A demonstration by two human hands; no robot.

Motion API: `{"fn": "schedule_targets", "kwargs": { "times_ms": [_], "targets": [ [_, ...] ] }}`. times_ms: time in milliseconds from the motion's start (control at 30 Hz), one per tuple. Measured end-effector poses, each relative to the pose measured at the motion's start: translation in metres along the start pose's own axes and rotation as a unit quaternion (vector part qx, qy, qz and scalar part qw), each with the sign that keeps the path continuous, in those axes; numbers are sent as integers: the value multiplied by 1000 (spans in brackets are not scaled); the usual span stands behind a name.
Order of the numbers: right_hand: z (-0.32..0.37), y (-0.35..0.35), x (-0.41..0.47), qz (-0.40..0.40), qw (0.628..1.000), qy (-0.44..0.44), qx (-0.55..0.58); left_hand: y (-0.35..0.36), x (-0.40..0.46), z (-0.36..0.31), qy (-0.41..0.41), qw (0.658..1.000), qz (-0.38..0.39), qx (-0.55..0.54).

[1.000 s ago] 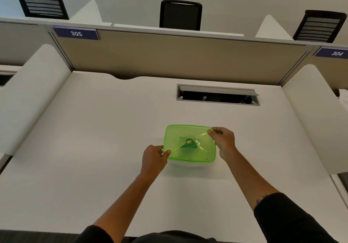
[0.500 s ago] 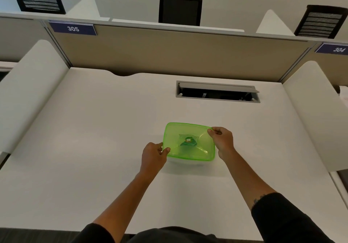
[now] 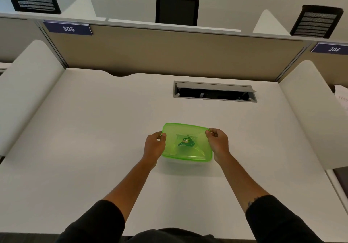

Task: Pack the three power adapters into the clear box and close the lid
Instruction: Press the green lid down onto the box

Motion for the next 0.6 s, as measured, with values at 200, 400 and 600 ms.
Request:
{"fn": "schedule_targets", "kwargs": {
  "times_ms": [200, 400, 600],
  "targets": [
    [-7, 2, -1, -37, 999, 23, 25, 8, 26, -10, -51, 996, -23, -64],
    [-11, 5, -3, -65, 996, 26, 61, 14, 38, -5, -79, 990, -49, -106],
    [-9, 5, -8, -89, 993, 8, 75, 14, 39, 0, -80, 986, -80, -124]
  ]
}}
Point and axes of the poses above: each hand's wrist, its own x-axis towards the middle knuckle, its own y-axis out of the palm, z = x × y, the point moved 7 cm from there along x, towards the middle knuckle, and after that the axes turned 5 degrees about y, right-handed, at the moved point
